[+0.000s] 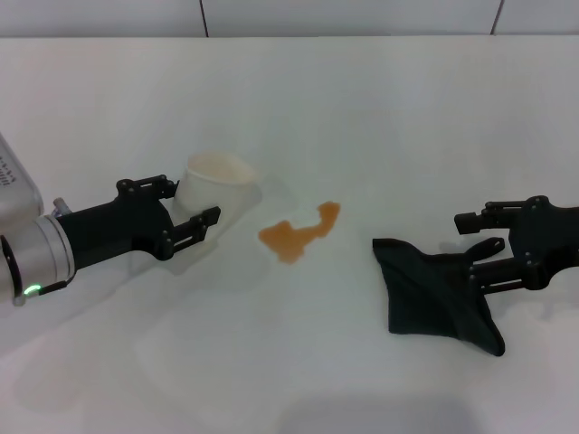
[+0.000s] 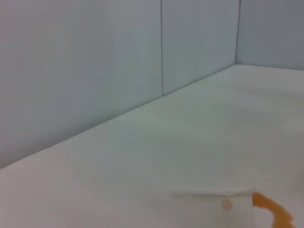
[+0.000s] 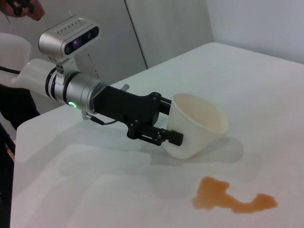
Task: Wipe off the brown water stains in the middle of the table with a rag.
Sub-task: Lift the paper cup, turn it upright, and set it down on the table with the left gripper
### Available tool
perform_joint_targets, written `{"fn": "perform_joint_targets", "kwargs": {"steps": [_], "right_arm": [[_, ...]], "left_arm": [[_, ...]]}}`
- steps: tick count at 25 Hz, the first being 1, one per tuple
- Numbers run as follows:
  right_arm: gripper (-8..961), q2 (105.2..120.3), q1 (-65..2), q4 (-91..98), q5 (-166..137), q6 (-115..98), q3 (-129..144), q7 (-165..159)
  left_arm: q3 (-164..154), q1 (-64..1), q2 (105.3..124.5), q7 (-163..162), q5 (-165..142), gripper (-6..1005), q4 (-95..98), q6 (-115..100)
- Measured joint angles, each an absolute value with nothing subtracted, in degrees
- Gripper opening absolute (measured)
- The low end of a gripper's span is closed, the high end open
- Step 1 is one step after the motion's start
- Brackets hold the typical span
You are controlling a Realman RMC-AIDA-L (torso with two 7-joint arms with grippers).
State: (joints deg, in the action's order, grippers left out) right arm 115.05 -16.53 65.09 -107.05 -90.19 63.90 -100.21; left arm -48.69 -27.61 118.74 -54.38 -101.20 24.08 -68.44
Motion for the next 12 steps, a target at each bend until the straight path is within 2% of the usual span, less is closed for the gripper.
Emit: {"fn": "perform_joint_targets", "kwargs": {"steps": [12], "right_arm": [[829, 115.05, -16.52, 65.13, -107.00, -89.95, 63.90, -100.29]], "left_arm": [[-48.69, -26.39, 118.86, -54.74, -101.47, 537, 26.44, -68.65]]}}
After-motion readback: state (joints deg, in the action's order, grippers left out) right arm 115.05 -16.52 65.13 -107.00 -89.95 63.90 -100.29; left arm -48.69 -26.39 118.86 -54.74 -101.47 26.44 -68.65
